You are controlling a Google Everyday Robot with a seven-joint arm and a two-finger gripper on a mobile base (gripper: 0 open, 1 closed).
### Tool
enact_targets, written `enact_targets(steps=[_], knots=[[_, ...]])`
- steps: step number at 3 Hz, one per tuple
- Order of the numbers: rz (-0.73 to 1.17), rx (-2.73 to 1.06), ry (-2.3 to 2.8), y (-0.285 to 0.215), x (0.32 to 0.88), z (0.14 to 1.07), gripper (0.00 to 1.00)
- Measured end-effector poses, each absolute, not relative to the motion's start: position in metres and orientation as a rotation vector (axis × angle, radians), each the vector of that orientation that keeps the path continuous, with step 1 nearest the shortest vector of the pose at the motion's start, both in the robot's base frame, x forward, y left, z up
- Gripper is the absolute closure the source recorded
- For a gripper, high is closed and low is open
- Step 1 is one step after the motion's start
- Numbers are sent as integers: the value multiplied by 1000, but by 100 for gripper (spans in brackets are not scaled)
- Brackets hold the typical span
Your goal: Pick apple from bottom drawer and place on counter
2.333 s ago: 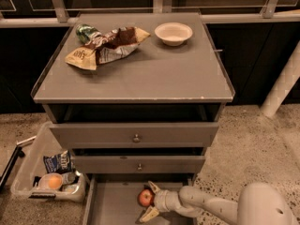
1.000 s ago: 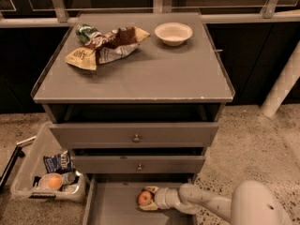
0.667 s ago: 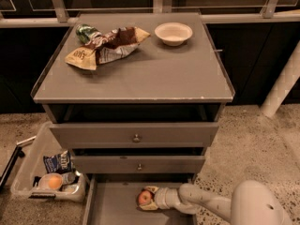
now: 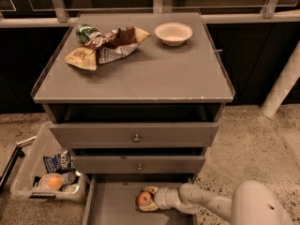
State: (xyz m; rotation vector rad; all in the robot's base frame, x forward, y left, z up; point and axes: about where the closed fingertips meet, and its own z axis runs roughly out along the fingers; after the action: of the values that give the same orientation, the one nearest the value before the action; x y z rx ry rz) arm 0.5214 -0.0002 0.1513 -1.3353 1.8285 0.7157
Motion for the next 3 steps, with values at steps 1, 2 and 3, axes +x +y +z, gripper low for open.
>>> enact_targets(steps=[1,2,3], knots=[[741,-1319,1821,-12,511,166,100],[725,-1308,1806,-34,500,189,100],[691,-1320,1788,-60,489,222,100]])
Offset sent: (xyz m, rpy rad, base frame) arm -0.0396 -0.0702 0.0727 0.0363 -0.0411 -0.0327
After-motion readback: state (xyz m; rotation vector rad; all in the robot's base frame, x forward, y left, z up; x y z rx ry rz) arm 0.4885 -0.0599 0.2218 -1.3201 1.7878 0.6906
